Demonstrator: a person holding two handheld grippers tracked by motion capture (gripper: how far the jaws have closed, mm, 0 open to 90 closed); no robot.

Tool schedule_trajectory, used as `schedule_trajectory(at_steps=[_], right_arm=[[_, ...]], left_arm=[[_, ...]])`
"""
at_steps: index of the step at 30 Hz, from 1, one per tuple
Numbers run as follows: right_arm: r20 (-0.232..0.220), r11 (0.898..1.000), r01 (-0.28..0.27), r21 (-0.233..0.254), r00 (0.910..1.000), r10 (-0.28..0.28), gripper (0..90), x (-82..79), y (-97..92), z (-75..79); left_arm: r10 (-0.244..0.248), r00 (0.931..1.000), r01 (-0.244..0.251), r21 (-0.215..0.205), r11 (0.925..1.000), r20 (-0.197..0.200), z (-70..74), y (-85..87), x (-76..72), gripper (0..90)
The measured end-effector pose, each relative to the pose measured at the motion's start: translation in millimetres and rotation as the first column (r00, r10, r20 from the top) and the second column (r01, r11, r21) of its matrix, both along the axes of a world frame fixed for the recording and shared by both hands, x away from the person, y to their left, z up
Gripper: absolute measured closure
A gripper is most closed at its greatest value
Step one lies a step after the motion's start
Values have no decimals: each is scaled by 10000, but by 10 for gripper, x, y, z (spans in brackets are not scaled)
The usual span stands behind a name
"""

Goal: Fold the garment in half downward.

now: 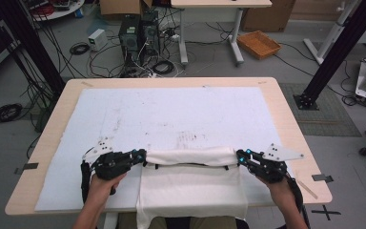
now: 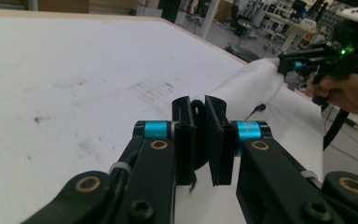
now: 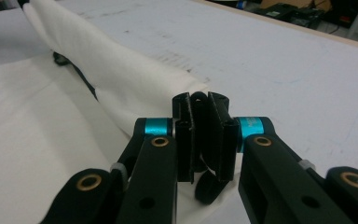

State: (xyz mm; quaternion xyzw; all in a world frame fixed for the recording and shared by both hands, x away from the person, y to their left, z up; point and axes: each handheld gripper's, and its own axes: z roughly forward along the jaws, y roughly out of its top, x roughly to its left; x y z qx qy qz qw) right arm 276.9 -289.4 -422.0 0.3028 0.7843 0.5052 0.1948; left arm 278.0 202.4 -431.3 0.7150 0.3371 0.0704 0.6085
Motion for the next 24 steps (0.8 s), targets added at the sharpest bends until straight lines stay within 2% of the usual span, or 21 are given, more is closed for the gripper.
schedule_trajectory(at_steps=[3,4,7,11,12,13,15,16,17,19,21,23,24], right_arm=[[-88,9998,-124,-157,9999,122,821,-65,-8,-22],[-88,9998,-124,-157,9999,122,821,-65,-8,-22],[-199,9986,-351,-407,9992,343,819,-200,-13,-96],[-474,9980,-501,-394,9977,482,798,-281,-23,-114],[-552,9981,-532,-315,9972,514,773,-297,-29,-108],[-639,9985,-488,-247,9968,471,710,-320,-41,-97],[-765,9997,-212,82,9968,218,530,-331,-74,-68],[-750,9997,123,205,9971,-108,476,-325,-93,-46],[-627,9984,463,317,9970,-443,440,-306,-113,-25],[-495,9920,1163,501,9923,-1138,378,-246,-152,11],[-683,9847,1725,249,9830,-1705,343,-158,-153,17],[-960,9804,1968,-128,9757,-1972,320,-52,-122,-22],[-1129,9788,2025,-321,9723,-2048,313,6,-100,-53]], left_arm=[[-47,10000,48,79,10000,-73,-16,-6,-34,822],[-225,9996,234,502,9985,-170,-41,-16,-99,822],[-406,9988,427,901,9950,-258,-64,-35,-173,822],[-642,9976,666,1032,9924,-257,-63,-31,-263,810],[-555,9982,572,909,9942,-211,-52,-18,-280,785],[-308,9993,321,641,9974,-200,-35,-2,-288,698],[318,9991,-312,215,9993,-268,18,49,-255,458],[656,9977,-652,237,9976,-156,46,74,-225,426],[1006,9949,-1002,356,9943,-75,70,90,-186,424],[1538,9876,-1516,626,9865,-319,99,103,-73,381],[1846,9810,-1778,1054,9784,-590,91,78,60,381],[1744,9772,-1560,1472,9767,-1214,39,24,200,379],[1819,9724,-1563,1713,9727,-1461,-1,-14,257,380]])
